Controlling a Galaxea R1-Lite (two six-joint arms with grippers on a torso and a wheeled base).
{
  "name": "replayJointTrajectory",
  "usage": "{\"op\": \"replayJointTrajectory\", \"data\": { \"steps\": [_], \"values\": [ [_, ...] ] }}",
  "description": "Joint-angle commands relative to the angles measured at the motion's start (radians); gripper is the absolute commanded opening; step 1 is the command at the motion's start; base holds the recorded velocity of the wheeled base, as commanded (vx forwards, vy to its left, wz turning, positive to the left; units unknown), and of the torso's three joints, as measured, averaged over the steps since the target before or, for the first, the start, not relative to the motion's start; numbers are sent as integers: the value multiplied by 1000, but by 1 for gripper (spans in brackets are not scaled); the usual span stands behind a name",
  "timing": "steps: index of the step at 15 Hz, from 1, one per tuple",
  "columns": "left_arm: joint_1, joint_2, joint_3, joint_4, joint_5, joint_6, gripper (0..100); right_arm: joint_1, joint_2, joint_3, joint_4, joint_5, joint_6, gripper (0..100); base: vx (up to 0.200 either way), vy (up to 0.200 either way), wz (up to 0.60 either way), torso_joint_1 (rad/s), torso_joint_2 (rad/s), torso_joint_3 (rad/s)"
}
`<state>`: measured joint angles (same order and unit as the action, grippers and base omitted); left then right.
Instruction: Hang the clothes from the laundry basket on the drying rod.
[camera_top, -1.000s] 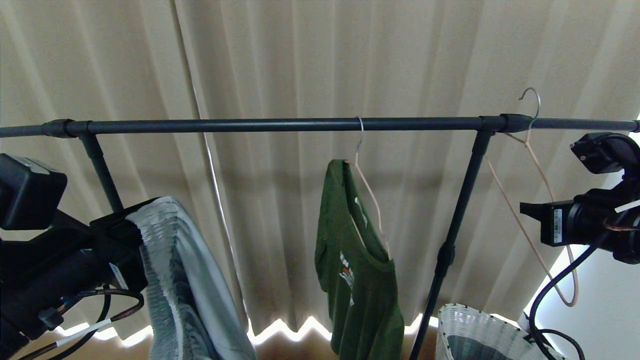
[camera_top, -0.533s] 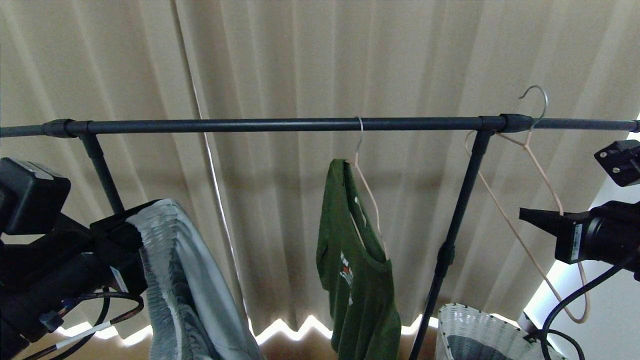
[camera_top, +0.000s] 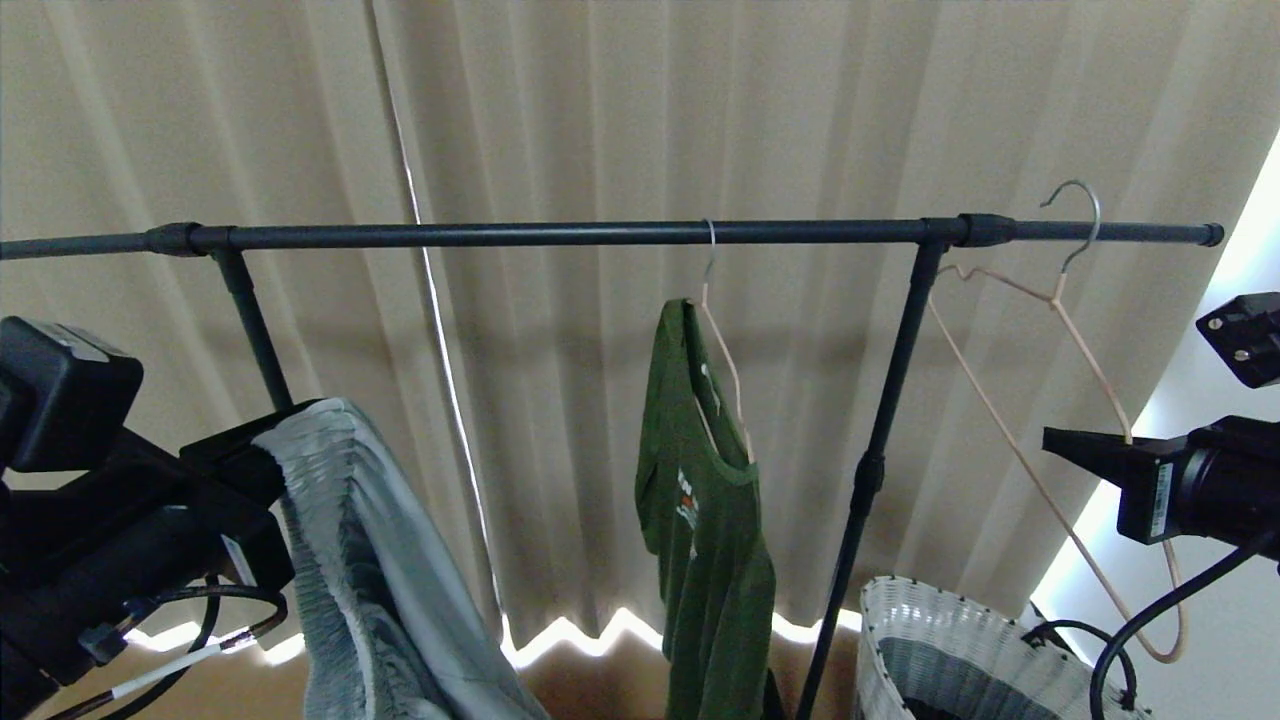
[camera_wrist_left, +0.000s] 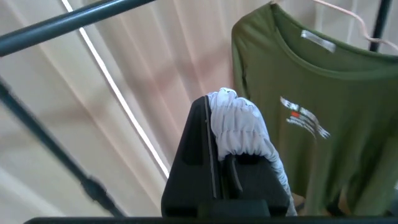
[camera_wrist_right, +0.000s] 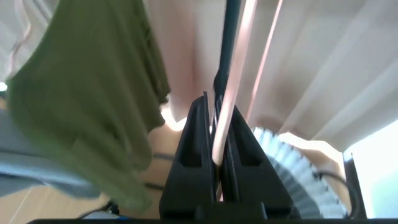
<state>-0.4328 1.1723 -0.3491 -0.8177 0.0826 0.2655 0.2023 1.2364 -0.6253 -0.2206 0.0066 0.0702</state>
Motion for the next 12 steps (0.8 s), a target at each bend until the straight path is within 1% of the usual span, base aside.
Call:
{"op": "replayJointTrajectory", "data": {
  "steps": [1, 8, 12],
  "values": [
    [0, 1, 1, 0, 0, 0, 0, 0, -5, 3, 0, 1, 0, 0, -200, 0, 0, 2, 2, 2],
    [0, 1, 1, 0, 0, -2, 0, 0, -8, 12, -2, 1, -1, 0, -200, 0, 0, 4, 1, 1],
    [0, 1, 4, 0, 0, -2, 0, 0, -8, 12, -2, 3, -1, 0, 0, 0, 0, 0, 0, 0]
  ]
}}
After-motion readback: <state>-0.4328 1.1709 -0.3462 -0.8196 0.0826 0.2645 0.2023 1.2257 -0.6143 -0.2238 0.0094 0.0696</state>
